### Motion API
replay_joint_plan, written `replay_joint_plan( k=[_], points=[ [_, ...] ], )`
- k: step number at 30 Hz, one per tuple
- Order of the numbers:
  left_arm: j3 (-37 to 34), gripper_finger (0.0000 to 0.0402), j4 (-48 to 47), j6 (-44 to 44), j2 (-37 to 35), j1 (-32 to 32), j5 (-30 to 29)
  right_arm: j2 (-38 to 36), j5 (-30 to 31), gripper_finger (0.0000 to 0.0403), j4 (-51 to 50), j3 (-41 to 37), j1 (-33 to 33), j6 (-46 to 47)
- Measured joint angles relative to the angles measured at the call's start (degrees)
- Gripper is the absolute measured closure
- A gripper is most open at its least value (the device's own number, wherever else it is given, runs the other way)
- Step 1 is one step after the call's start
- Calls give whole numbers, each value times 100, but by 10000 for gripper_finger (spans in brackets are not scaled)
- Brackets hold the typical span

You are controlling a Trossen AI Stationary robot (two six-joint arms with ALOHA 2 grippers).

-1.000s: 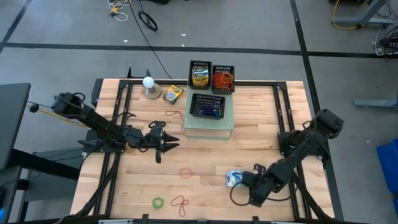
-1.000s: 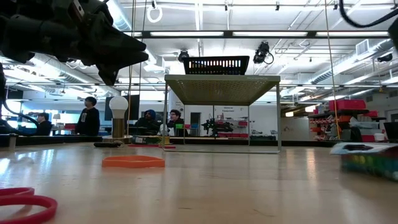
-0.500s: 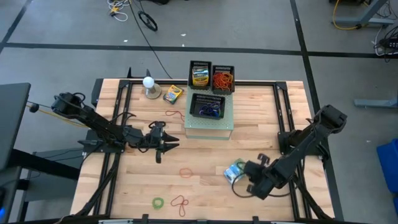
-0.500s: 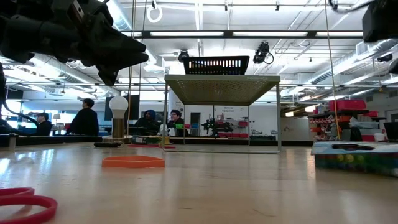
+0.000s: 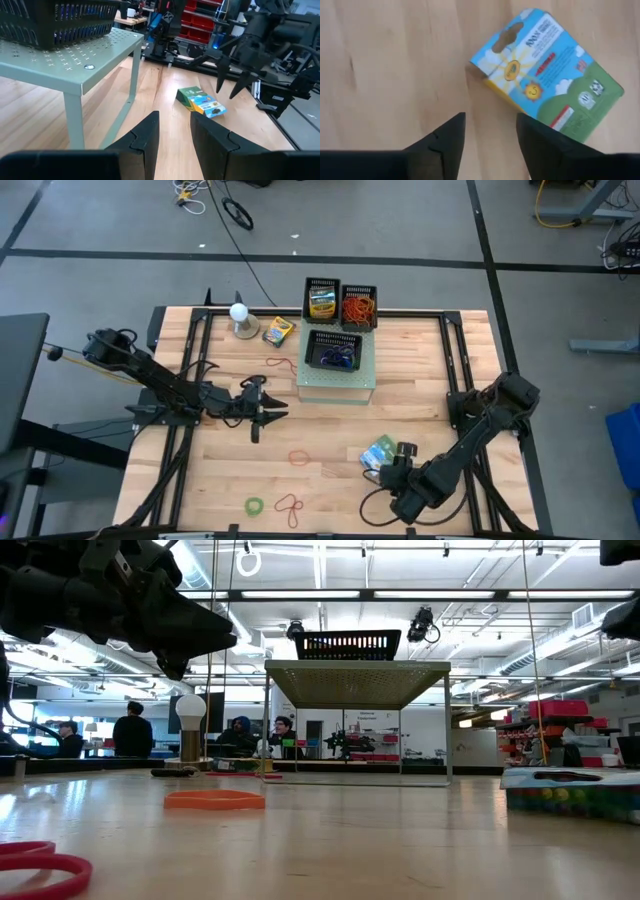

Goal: Pick & Place Office Desk Supplies
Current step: Put the yellow crayon box into the top left black bin on the shelf

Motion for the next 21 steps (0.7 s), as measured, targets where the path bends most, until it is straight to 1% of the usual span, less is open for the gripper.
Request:
replay_joint_plan(
  k=[4,9,12,15,18,21],
  points=[
    [0,282,-23,2,1,0,0,344,11,191,-204,193,0,-178],
    [0,282,-25,11,1,0,0,434,121,168,-283,195,33,-365],
    [0,282,-25,14,1,-2,0,432,337,165,-302,195,78,-617],
    [0,282,-25,15,1,0,0,436,406,165,-318,195,128,-964],
    [0,282,-33,16,1,-2,-2,440,730,165,-312,195,129,-1277],
    [0,282,-33,17,1,-2,-52,440,1100,172,-254,198,99,-1793]
  ],
)
